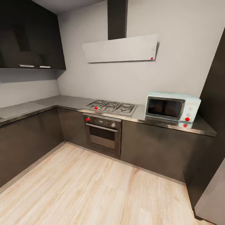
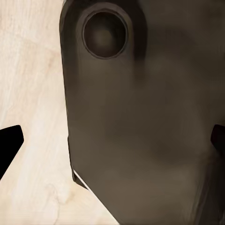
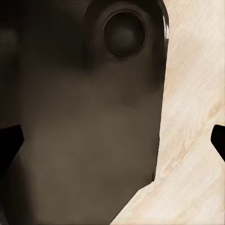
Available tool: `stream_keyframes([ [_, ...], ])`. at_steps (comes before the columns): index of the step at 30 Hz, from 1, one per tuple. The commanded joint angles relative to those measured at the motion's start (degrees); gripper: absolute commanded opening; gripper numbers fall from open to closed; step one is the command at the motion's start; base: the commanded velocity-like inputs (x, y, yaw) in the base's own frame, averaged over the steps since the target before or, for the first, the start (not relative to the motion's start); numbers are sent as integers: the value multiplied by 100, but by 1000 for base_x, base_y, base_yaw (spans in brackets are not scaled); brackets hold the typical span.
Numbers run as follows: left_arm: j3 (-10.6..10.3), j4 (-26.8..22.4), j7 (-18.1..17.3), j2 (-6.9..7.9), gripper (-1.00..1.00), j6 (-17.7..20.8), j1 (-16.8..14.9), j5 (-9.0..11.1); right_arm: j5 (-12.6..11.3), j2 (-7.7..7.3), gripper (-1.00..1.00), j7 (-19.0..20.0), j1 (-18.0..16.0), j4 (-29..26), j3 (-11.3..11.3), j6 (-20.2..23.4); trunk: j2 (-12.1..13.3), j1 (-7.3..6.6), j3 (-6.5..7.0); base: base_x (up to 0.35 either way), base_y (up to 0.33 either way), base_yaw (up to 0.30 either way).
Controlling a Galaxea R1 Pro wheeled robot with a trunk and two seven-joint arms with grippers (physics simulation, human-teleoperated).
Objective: Put the three can of soda from the living room inside the tash can in the kitchen.
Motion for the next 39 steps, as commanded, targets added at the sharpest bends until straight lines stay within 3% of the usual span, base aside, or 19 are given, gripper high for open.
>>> stream_keyframes([
  [1,0,-30,-30,33,100,-5,32,30,17,10,100,2,-33,-33,12,-30,1,0,0,0,0,0],
  [5,4,-90,-25,148,100,-6,106,34,20,13,100,0,-165,-150,14,-43,1,0,0,0,0,0],
  [10,4,-90,-25,148,100,-6,106,34,20,13,100,0,-311,-150,14,-43,1,0,0,0,0,0],
  [39,9,-67,52,166,100,-8,103,40,34,-35,100,0,-290,-158,17,-4,1,0,0,0,0,0],
])
